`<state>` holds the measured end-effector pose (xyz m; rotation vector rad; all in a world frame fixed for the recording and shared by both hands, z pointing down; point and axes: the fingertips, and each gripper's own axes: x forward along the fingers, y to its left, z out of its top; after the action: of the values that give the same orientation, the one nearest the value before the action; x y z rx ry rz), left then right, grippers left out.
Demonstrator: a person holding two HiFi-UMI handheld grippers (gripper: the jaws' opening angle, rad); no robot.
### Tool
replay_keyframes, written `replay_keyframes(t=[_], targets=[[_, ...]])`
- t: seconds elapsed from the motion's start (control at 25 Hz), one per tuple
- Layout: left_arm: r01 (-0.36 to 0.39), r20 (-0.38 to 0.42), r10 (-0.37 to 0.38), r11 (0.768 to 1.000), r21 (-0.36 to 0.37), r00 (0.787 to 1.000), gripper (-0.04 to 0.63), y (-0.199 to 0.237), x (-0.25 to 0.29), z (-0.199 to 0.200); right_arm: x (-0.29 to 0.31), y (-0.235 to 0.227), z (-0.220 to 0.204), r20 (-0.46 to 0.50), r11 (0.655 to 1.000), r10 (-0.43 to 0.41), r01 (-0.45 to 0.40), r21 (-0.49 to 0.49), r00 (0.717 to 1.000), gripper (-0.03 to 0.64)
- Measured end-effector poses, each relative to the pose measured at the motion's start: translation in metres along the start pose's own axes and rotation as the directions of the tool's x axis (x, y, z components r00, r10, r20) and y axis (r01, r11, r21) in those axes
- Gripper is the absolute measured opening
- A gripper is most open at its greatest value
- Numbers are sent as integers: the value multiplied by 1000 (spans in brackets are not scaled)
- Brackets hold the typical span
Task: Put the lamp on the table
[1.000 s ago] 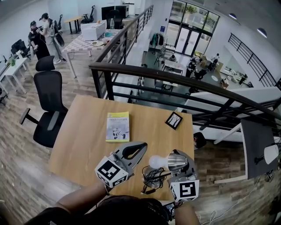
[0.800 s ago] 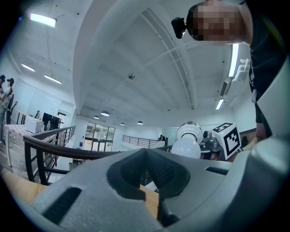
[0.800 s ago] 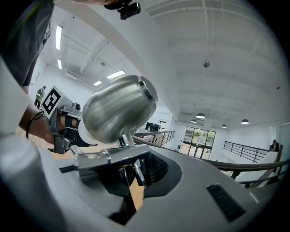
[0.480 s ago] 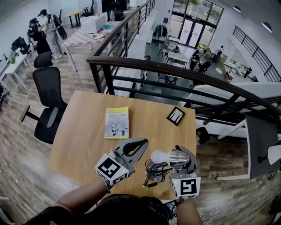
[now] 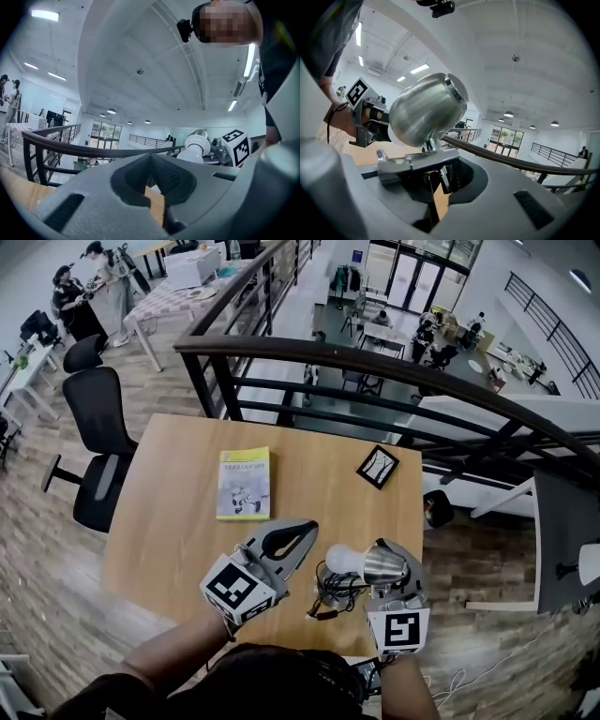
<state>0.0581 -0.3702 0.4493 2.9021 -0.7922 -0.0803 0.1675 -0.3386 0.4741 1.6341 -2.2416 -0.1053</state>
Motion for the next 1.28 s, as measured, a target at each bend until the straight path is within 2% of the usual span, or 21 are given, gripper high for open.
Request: replay_keyframes(t=[0.72, 1.0, 1.28], targets=[[-25, -64, 22, 999, -46, 998, 8, 6, 38, -37, 21, -27, -51, -54, 999, 15, -17, -37, 998, 15], [-41, -80, 37, 998, -57, 996, 9, 12, 38, -43, 30, -23, -49, -46, 998, 32, -35, -58, 998, 15], [-50, -71, 45, 996, -69, 996, 8, 16, 31, -43, 31, 1, -48, -47, 994, 53, -57, -93, 997, 15]])
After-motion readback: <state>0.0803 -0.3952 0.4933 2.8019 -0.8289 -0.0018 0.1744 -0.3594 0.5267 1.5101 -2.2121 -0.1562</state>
